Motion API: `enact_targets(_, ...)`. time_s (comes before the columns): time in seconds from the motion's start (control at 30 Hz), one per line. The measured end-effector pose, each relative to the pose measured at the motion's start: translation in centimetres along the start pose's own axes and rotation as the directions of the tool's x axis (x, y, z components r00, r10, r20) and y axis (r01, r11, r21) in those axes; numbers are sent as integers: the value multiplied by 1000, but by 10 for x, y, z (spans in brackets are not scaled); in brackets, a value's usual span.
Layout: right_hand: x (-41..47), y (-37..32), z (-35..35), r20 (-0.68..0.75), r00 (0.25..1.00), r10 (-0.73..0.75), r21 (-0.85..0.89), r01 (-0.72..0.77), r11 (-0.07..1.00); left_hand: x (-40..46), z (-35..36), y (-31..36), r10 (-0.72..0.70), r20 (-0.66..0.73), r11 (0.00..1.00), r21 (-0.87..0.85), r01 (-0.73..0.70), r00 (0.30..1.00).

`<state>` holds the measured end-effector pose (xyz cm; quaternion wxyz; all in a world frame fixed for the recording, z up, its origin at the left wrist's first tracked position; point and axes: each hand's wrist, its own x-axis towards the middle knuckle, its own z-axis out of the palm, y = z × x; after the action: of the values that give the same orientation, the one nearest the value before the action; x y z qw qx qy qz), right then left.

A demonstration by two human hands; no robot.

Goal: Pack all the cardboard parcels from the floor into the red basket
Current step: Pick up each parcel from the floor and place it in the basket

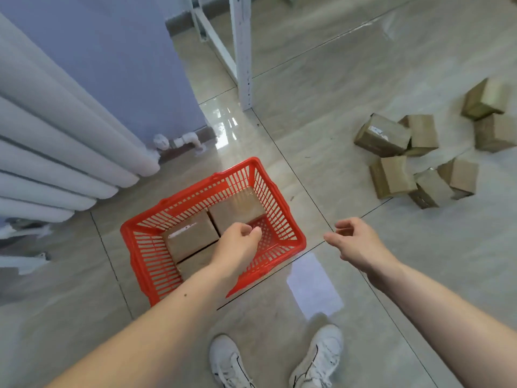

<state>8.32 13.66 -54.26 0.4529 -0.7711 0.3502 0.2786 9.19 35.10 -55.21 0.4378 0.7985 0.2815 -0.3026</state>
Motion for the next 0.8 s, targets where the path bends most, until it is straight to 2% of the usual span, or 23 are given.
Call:
enact_targets(0.23, 23, 36, -108, -78, 995, 62, 109, -54, 993, -16, 87, 79, 95, 89, 995, 15, -96, 992)
enact_targets(0.53, 84, 65, -259, -106, 992, 70, 139, -55, 989, -8, 218, 180, 102, 164, 995, -6, -102, 981)
enact_targets(0.8, 149, 40, -328, -111, 991, 79, 162, -60, 985, 27, 263, 252, 103, 138, 994, 28, -108, 985)
